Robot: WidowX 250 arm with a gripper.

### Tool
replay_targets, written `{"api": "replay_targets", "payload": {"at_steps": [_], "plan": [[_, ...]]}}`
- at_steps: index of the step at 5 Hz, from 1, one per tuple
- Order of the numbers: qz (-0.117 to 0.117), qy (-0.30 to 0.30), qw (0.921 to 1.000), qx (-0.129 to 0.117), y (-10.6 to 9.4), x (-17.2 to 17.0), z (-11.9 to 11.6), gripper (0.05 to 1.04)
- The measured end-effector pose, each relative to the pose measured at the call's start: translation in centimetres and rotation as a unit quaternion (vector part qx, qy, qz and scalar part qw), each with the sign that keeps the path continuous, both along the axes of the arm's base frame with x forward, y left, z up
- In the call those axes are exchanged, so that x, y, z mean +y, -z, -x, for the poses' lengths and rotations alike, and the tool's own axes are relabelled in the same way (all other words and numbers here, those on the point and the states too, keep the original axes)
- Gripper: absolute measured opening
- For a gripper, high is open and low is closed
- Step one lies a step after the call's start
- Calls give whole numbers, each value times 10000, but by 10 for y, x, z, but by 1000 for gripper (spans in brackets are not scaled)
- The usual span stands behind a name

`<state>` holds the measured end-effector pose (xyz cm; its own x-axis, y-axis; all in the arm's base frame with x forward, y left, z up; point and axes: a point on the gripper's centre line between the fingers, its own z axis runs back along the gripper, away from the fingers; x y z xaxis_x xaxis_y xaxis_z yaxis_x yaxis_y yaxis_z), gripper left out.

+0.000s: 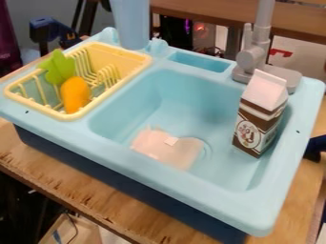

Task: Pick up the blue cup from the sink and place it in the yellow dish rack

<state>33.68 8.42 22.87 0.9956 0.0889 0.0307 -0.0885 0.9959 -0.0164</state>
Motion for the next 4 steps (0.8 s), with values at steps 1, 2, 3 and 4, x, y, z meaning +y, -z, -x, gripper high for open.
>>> {"api": "replay_targets", "payload": {"at_steps": [1,2,3,4], "plan": [[-32,-60,9995,294,15,10,-13,93],[-122,-116,9986,509,23,18,-16,93],[-196,-299,9972,662,24,32,-9,93],[-255,-335,9967,696,24,36,-8,93]]}}
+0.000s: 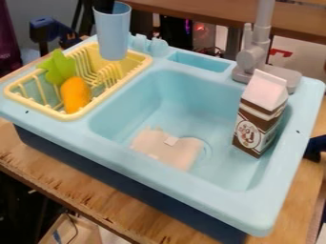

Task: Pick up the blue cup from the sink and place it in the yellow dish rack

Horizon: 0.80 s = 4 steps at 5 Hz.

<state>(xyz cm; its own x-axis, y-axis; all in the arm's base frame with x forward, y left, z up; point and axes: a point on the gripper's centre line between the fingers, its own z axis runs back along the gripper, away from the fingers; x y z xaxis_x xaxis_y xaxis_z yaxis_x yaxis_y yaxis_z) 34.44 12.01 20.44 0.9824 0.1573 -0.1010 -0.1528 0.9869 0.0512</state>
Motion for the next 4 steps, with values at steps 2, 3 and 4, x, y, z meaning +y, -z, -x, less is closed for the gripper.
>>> {"api": "replay_targets", "payload": {"at_steps": [2,3,4], "plan": [[59,123,9999,29,15,1,-5,94],[197,129,9997,81,26,-2,-4,93],[230,130,9995,183,34,-4,-1,93]]}}
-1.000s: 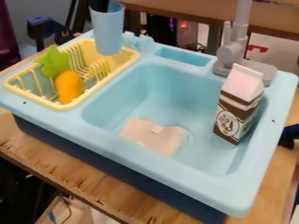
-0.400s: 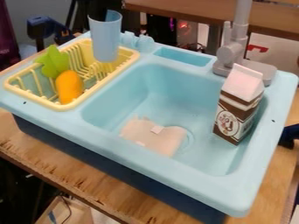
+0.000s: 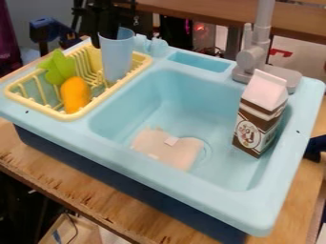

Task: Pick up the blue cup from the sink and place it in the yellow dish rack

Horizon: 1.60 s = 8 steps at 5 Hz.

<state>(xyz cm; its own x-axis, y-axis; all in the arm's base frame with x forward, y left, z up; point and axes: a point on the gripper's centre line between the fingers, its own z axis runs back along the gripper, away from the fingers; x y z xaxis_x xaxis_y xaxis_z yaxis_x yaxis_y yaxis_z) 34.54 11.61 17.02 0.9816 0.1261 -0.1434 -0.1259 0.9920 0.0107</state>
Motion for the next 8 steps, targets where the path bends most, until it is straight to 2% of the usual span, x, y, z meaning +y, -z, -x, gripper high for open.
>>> {"api": "replay_targets", "payload": {"at_steps": [1,2,3,4,5,6,7,8], "plan": [[-14,5,10000,-44,4,1,-2,93],[91,74,9999,-98,14,4,-6,93],[371,93,9984,-407,23,7,-10,93],[454,107,9979,-457,23,6,-11,126],[305,-29,9992,-259,13,10,-6,324],[35,-184,9997,-151,-12,6,-5,604],[-271,-168,9990,-314,-56,-15,10,894],[-602,184,9975,-313,-86,-47,42,1009]]}}
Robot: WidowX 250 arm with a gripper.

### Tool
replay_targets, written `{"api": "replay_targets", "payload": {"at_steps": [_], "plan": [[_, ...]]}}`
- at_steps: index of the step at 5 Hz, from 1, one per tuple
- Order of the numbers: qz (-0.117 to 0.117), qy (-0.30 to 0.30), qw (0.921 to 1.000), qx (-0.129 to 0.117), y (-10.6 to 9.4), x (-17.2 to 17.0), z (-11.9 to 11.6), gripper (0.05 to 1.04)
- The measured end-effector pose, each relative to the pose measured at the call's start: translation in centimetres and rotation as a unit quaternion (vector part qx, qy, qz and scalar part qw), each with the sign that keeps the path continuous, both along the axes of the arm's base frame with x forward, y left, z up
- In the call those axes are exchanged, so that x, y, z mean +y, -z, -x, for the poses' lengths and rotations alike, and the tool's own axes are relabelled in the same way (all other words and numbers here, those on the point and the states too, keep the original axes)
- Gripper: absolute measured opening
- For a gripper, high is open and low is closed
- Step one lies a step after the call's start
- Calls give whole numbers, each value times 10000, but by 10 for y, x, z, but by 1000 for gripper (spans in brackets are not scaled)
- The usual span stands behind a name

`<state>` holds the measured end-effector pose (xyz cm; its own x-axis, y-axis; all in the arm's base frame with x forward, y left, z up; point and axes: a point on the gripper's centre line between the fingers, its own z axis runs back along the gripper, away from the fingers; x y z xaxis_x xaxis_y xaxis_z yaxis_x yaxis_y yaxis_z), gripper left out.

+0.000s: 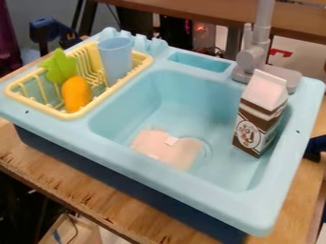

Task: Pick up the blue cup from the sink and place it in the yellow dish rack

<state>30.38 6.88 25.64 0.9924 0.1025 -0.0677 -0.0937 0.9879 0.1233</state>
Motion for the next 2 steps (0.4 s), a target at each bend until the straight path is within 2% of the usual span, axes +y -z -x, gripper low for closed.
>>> {"api": "replay_targets", "payload": {"at_steps": [1,2], "plan": [[-7,906,9959,64,-4,-51,28,1005],[-24,1665,9858,212,-2,-97,50,1003]]}}
